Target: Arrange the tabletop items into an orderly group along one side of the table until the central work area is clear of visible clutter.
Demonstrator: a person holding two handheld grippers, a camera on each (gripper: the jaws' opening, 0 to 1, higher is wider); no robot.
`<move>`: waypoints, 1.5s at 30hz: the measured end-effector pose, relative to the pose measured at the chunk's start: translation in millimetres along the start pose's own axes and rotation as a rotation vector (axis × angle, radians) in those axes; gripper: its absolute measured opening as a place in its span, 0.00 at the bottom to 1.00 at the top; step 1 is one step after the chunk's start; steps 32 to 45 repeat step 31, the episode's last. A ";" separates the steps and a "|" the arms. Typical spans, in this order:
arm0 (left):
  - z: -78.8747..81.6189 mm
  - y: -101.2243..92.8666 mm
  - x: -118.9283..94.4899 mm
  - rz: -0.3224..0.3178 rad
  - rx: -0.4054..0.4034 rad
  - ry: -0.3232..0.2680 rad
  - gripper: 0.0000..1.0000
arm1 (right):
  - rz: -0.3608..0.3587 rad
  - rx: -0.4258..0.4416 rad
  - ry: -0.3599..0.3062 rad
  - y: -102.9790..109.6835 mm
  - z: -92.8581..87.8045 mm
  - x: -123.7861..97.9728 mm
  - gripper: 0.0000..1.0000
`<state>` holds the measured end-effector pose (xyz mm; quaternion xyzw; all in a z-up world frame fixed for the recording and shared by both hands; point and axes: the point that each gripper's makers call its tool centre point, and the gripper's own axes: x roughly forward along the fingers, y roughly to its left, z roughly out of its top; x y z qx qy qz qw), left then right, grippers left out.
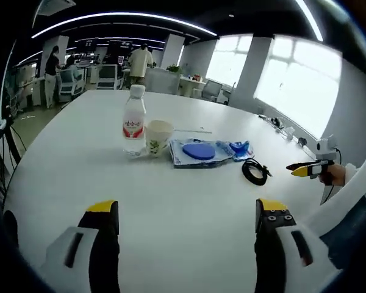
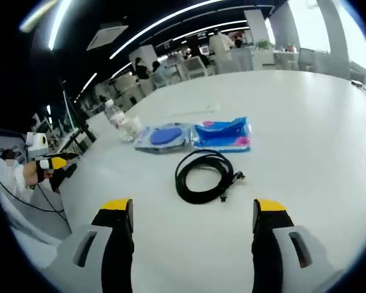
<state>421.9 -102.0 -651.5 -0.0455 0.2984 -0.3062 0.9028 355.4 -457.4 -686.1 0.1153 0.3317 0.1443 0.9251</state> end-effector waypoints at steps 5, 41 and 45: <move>-4.6 -3.7 3.2 -0.047 0.072 0.061 0.98 | 0.001 -0.036 0.025 -0.2 -2.6 -5.4 0.80; -11.3 -9.8 5.9 -0.083 0.097 0.134 0.95 | 0.039 0.134 -0.014 -3.4 2.9 -7.8 0.77; -11.3 -9.8 5.9 -0.083 0.097 0.134 0.95 | 0.039 0.134 -0.014 -3.4 2.9 -7.8 0.77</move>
